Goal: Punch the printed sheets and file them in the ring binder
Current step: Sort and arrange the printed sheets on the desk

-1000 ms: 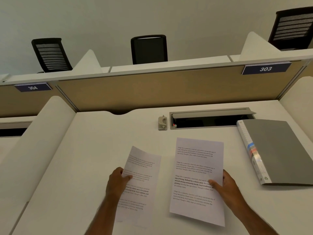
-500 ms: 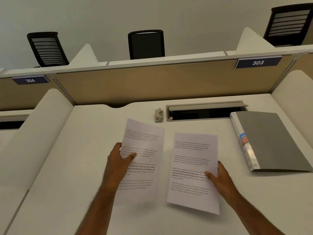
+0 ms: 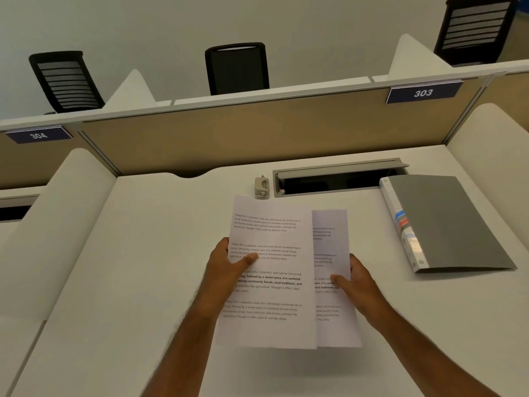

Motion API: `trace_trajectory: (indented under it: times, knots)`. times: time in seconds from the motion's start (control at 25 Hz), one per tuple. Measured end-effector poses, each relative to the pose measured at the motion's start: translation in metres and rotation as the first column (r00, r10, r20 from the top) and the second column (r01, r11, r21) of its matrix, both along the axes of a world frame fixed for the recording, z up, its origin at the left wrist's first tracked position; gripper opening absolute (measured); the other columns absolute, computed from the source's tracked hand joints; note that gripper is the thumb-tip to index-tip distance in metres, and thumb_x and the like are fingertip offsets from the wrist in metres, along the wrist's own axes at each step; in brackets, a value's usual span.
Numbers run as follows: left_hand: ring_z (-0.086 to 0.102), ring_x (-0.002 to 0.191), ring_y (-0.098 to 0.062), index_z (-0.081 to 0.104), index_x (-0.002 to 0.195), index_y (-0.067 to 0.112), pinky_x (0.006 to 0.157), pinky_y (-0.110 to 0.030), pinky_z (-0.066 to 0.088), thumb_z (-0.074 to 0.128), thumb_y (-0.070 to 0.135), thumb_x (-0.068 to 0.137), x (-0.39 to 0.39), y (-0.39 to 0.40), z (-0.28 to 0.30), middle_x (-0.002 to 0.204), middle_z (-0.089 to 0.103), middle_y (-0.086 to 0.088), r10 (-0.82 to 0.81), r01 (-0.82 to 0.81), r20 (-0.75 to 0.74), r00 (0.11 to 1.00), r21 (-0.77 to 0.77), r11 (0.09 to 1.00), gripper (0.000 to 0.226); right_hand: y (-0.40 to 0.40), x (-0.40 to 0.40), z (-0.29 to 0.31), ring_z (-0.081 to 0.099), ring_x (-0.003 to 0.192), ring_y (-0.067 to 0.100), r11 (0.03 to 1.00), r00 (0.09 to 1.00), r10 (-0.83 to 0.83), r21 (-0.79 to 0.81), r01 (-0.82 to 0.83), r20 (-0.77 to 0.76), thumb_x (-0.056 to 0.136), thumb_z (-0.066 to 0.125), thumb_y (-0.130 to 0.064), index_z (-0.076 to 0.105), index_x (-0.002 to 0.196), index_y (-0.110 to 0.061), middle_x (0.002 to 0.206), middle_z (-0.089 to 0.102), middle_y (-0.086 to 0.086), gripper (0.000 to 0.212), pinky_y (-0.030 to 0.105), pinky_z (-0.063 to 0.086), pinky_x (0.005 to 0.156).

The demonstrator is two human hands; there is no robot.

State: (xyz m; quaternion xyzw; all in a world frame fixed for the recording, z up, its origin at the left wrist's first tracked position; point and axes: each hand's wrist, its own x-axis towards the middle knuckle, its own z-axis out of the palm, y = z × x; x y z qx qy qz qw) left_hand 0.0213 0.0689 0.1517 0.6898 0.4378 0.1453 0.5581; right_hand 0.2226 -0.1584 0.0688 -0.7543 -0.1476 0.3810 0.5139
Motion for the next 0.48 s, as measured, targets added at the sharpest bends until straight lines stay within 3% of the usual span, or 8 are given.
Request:
trace_trajectory:
  times: [0.16, 0.24, 0.32, 0.36, 0.48]
  knots:
    - [0.077, 0.086, -0.011, 0.059, 0.117, 0.028, 0.067, -0.025, 0.063, 0.078, 0.035, 0.088, 0.008, -0.014, -0.014, 0.109, 0.074, 0.007, 0.001, -0.001, 0.002, 1.0, -0.048, 0.999, 0.036, 0.007, -0.005, 0.02, 0.074, 0.096, 0.018, 0.992, 0.996, -0.031, 0.121, 0.042, -0.088, 0.101, 0.053, -0.014, 0.053, 0.125, -0.037, 0.114, 0.072, -0.007, 0.033, 0.036, 0.062, 0.076]
    - [0.077, 0.087, -0.011, 0.058, 0.119, 0.029, 0.069, -0.028, 0.064, 0.077, 0.037, 0.089, 0.012, -0.019, -0.018, 0.11, 0.074, 0.008, 0.011, -0.01, 0.005, 1.0, -0.113, 0.994, 0.037, 0.009, -0.007, 0.025, 0.071, 0.104, 0.02, 0.984, 0.991, -0.023, 0.171, 0.047, -0.135, 0.102, 0.049, -0.036, 0.052, 0.132, -0.038, 0.12, 0.07, -0.006, 0.03, 0.045, 0.06, 0.084]
    - [0.077, 0.09, -0.013, 0.059, 0.12, 0.03, 0.075, -0.036, 0.065, 0.076, 0.039, 0.089, 0.015, -0.023, -0.024, 0.111, 0.075, 0.007, 0.011, -0.008, 0.012, 1.0, -0.21, 0.978, 0.036, 0.01, -0.007, 0.028, 0.067, 0.114, 0.018, 0.98, 0.987, 0.002, 0.196, 0.03, -0.162, 0.092, 0.051, -0.061, 0.048, 0.138, -0.04, 0.128, 0.066, -0.01, 0.051, 0.049, 0.056, 0.094]
    - [0.077, 0.093, -0.014, 0.06, 0.121, 0.031, 0.079, -0.04, 0.065, 0.075, 0.04, 0.09, 0.017, -0.026, -0.026, 0.112, 0.076, 0.007, 0.002, 0.002, 0.019, 1.0, -0.253, 0.967, 0.036, 0.011, -0.008, 0.029, 0.066, 0.115, 0.016, 0.98, 0.986, 0.016, 0.2, 0.017, -0.166, 0.09, 0.053, -0.063, 0.047, 0.139, -0.039, 0.129, 0.065, -0.011, 0.055, 0.047, 0.056, 0.095]
    - [0.077, 0.095, -0.015, 0.061, 0.122, 0.031, 0.084, -0.044, 0.064, 0.072, 0.036, 0.093, 0.023, -0.035, -0.03, 0.114, 0.076, 0.006, -0.012, 0.025, 0.047, 0.999, -0.294, 0.955, 0.031, 0.017, -0.011, 0.034, 0.072, 0.104, 0.015, 0.979, 0.995, 0.05, 0.203, -0.031, -0.09, 0.098, 0.058, -0.036, 0.051, 0.13, -0.029, 0.123, 0.069, -0.004, 0.033, 0.039, 0.062, 0.083]
